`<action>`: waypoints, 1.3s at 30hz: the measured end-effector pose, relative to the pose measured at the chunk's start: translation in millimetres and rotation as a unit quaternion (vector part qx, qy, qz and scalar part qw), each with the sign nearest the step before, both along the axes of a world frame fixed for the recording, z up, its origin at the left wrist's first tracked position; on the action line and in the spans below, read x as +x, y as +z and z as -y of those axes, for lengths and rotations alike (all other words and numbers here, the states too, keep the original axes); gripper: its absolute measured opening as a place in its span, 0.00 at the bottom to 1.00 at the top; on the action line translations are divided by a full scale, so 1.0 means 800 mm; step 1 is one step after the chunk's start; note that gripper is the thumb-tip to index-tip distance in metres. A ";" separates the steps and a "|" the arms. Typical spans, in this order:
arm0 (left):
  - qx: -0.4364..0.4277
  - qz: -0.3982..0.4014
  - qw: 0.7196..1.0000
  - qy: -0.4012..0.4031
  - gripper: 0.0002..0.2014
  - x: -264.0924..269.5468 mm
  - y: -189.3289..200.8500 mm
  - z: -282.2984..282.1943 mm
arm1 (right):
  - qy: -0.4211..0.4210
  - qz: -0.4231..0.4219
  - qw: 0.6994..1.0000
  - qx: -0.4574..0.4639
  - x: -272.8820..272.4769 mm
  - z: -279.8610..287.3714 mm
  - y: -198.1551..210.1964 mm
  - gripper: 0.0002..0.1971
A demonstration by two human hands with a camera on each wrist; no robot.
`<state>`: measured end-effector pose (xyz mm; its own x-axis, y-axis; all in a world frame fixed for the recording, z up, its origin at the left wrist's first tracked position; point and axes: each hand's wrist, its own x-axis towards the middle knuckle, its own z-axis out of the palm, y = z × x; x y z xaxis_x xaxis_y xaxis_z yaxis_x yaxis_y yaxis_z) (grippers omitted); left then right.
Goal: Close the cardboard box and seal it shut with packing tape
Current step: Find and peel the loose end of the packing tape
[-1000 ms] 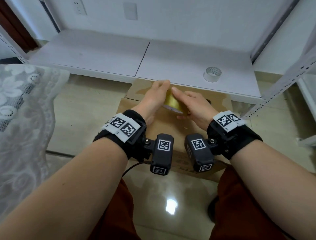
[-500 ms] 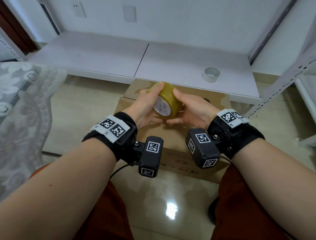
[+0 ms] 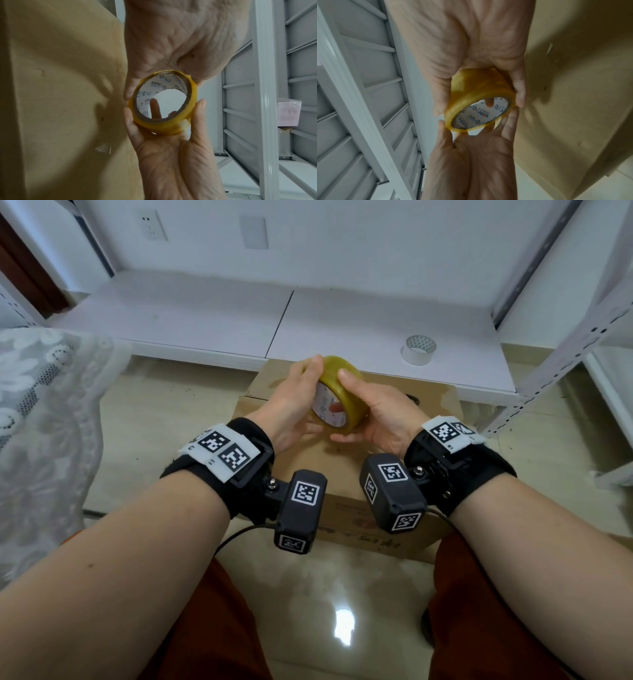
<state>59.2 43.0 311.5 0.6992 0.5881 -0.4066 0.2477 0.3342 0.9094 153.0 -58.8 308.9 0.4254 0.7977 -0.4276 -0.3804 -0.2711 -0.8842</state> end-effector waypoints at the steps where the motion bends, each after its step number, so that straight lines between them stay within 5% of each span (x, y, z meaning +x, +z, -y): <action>1: -0.004 -0.001 1.000 -0.003 0.24 0.001 0.000 0.000 | 0.002 -0.004 1.000 0.004 0.001 0.001 -0.001 0.24; 13: -0.015 -0.002 0.999 -0.047 0.25 0.010 0.004 0.002 | 0.003 -0.040 0.998 0.039 0.010 0.018 -0.003 0.12; 18: -0.003 0.033 0.999 -0.002 0.24 0.004 0.003 0.003 | 0.041 -0.042 0.997 0.052 0.018 0.012 0.002 0.09; 27: 0.004 0.041 0.999 0.028 0.23 -0.022 0.000 0.005 | 0.042 0.016 0.999 0.012 0.002 -0.011 -0.001 0.26; 33: -0.044 0.052 0.995 0.068 0.38 -0.027 0.000 0.003 | 0.005 0.028 1.000 -0.013 -0.012 -0.027 0.010 0.28; 39: -0.085 0.022 0.993 0.077 0.32 -0.028 0.007 -0.006 | 0.020 -0.007 1.000 0.005 -0.014 -0.028 0.011 0.25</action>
